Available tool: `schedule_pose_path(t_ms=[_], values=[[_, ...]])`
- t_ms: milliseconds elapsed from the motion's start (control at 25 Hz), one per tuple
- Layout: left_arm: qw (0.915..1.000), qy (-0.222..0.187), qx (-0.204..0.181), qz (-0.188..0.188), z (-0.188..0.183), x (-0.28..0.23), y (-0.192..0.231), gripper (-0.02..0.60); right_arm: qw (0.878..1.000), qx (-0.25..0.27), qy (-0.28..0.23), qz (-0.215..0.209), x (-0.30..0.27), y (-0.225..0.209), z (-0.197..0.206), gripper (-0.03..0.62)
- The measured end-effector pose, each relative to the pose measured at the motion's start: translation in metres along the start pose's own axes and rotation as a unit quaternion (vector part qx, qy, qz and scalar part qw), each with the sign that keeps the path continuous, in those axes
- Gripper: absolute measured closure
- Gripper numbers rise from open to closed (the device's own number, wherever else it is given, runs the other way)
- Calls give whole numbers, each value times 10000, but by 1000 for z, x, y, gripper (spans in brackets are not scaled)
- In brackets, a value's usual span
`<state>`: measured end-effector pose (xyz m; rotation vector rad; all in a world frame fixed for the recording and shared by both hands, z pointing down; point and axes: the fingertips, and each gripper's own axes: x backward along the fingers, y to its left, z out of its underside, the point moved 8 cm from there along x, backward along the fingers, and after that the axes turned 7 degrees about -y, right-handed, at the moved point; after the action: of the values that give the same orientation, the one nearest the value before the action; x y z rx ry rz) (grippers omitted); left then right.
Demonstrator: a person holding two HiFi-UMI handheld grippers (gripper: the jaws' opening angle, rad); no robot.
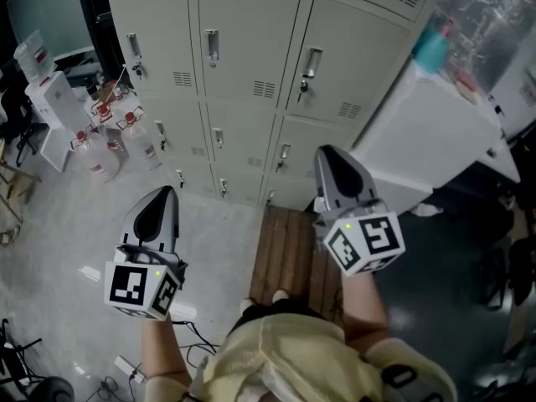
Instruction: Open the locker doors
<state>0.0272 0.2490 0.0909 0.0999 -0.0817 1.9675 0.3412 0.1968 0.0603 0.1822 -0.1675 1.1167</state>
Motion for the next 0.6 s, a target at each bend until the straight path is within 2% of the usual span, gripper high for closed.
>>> schedule_pose_path(t_ms=[200, 280, 600], values=[[9997, 137, 26, 208, 10, -6, 7, 578, 9999, -109, -45, 122, -5, -4, 4, 582], [9997, 165, 33, 203, 15, -8, 7, 578, 9998, -162, -15, 135, -12, -8, 11, 544], [9994, 35, 276, -212, 17, -35, 26, 578, 9996, -249, -83, 50, -64, -29, 30, 461]])
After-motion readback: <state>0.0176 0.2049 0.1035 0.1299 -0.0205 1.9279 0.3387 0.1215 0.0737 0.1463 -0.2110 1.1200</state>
